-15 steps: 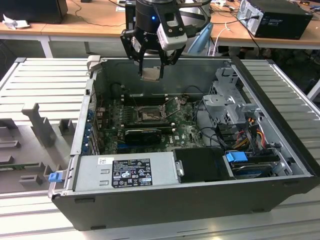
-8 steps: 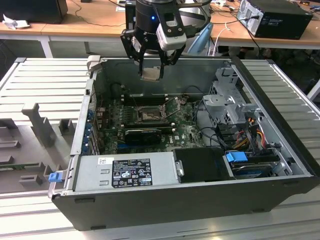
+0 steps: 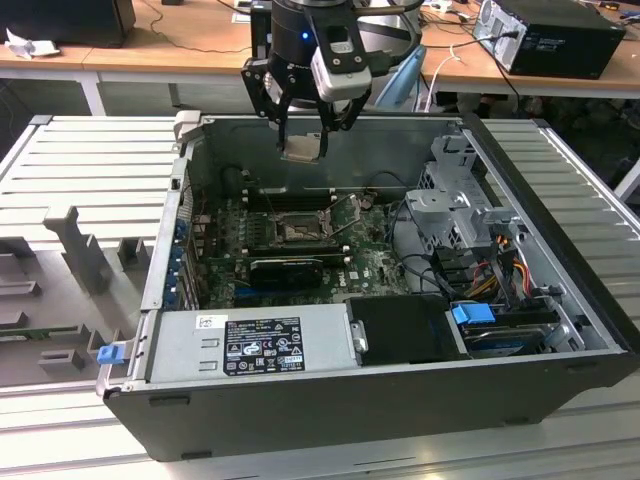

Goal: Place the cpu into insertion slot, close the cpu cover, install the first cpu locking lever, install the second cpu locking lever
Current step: 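Place the cpu into insertion slot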

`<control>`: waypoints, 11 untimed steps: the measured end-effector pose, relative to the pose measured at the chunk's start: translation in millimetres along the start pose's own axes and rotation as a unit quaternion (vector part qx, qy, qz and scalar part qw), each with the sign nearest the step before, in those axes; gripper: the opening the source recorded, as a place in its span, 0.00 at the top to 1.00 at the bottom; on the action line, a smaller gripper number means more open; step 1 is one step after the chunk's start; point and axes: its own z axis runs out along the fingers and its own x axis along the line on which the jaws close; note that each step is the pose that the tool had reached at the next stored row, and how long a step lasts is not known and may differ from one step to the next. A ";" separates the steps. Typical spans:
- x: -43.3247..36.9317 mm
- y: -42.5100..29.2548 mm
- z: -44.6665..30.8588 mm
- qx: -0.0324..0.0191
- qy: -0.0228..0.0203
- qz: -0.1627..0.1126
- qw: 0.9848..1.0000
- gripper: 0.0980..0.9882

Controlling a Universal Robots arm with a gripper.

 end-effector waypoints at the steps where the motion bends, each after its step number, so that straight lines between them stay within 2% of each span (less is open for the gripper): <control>1: 0.0 0.0 0.0 0.000 0.000 0.002 1.000 0.52; 11: 0.0 0.0 0.0 0.000 -0.002 0.019 1.000 0.52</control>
